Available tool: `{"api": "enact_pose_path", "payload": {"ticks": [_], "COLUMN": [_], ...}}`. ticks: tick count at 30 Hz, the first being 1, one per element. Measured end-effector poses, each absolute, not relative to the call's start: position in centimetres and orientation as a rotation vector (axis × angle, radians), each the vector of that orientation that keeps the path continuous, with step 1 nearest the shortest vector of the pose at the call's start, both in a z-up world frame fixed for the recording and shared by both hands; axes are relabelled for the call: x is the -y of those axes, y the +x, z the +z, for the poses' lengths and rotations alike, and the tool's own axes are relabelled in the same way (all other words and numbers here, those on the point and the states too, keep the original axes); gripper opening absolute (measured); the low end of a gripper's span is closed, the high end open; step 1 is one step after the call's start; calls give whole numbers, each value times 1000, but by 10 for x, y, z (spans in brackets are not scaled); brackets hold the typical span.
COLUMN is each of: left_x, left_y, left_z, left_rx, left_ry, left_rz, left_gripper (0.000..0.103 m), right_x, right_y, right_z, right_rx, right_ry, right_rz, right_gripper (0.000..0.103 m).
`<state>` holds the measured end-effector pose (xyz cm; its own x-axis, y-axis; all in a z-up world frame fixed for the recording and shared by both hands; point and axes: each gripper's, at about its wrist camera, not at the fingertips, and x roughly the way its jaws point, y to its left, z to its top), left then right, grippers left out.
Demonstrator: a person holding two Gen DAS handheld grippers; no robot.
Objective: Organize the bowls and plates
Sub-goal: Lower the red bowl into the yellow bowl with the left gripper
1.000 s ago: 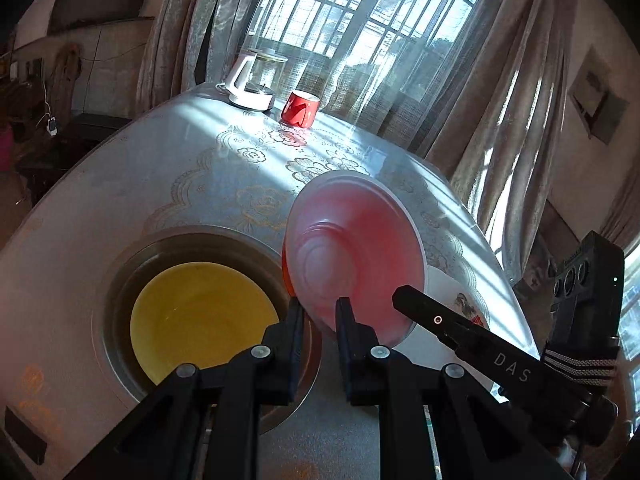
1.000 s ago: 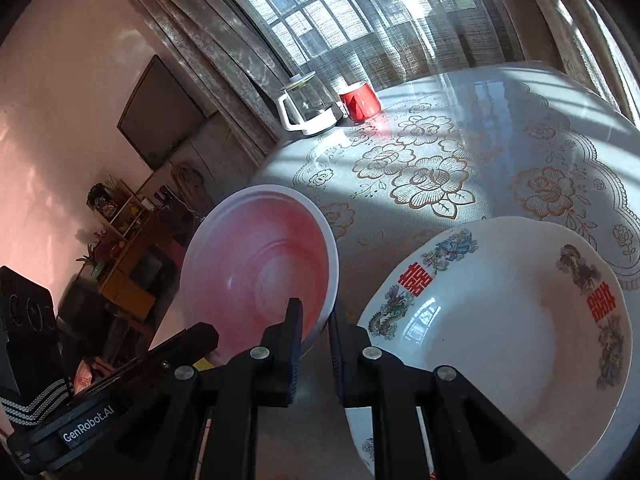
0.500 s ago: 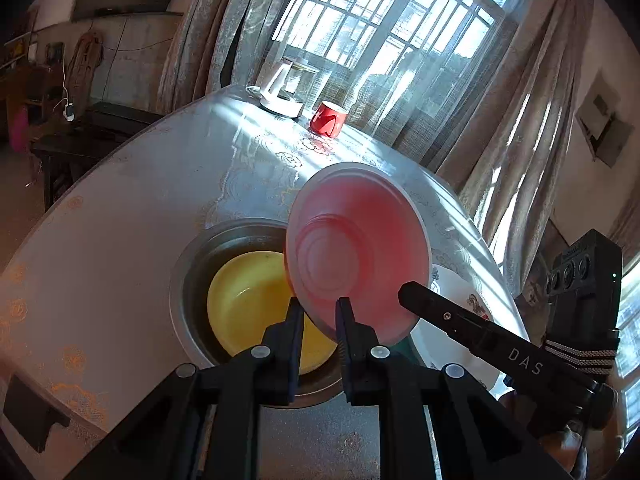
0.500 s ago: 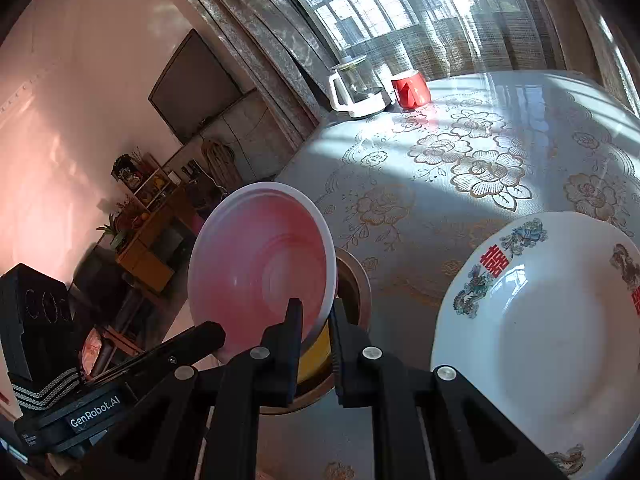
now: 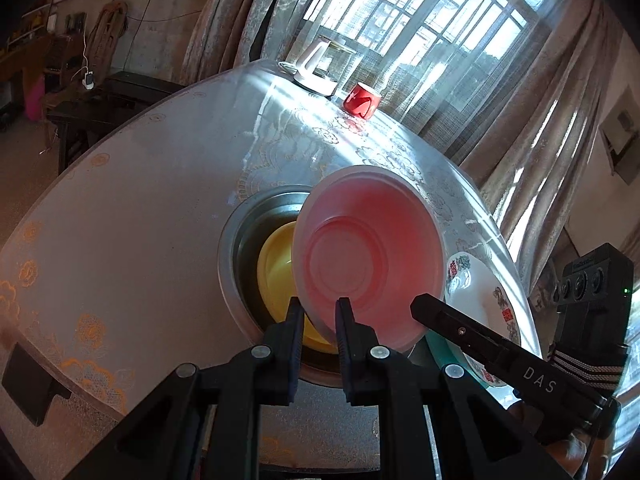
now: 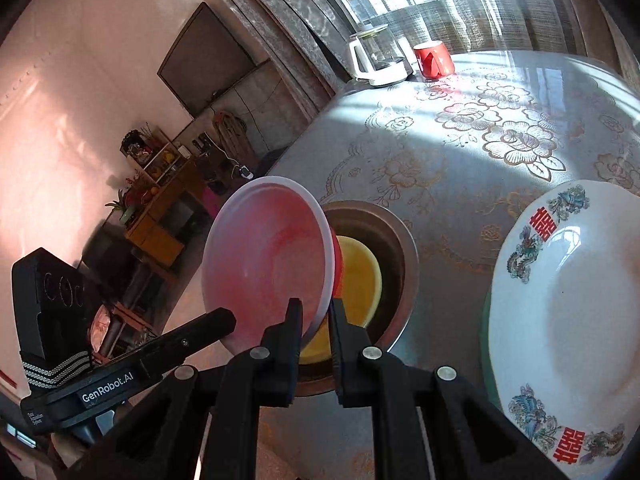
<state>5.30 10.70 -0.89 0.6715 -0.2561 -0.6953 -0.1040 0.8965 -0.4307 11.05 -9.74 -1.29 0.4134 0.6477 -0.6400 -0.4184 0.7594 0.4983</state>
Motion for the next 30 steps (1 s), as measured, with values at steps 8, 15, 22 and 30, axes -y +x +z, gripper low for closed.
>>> {"api": "enact_pose_path", "payload": {"ticks": [8,15,22,30], "left_x": [-110,-110,-110,-111], "left_y": [56,59,58,59], "left_z": [-23,-25,-26,-23], "left_rx": [-883,-889,-882,-876], "left_ry": [-480,-469,-447,-421], "left_rz": [-82,-80,-74,-61], "left_gripper": [16,16,16,19], "right_x": [95,97,95,90], "right_y": [113,116,117,115], "right_z": [-25,-30,-30,-28], "right_rx": [-976,-999,-991,-963], "right_ry": [285,304,289,225], "right_rz": [676,666,650,626], "right_gripper": [16,18,19,19]}}
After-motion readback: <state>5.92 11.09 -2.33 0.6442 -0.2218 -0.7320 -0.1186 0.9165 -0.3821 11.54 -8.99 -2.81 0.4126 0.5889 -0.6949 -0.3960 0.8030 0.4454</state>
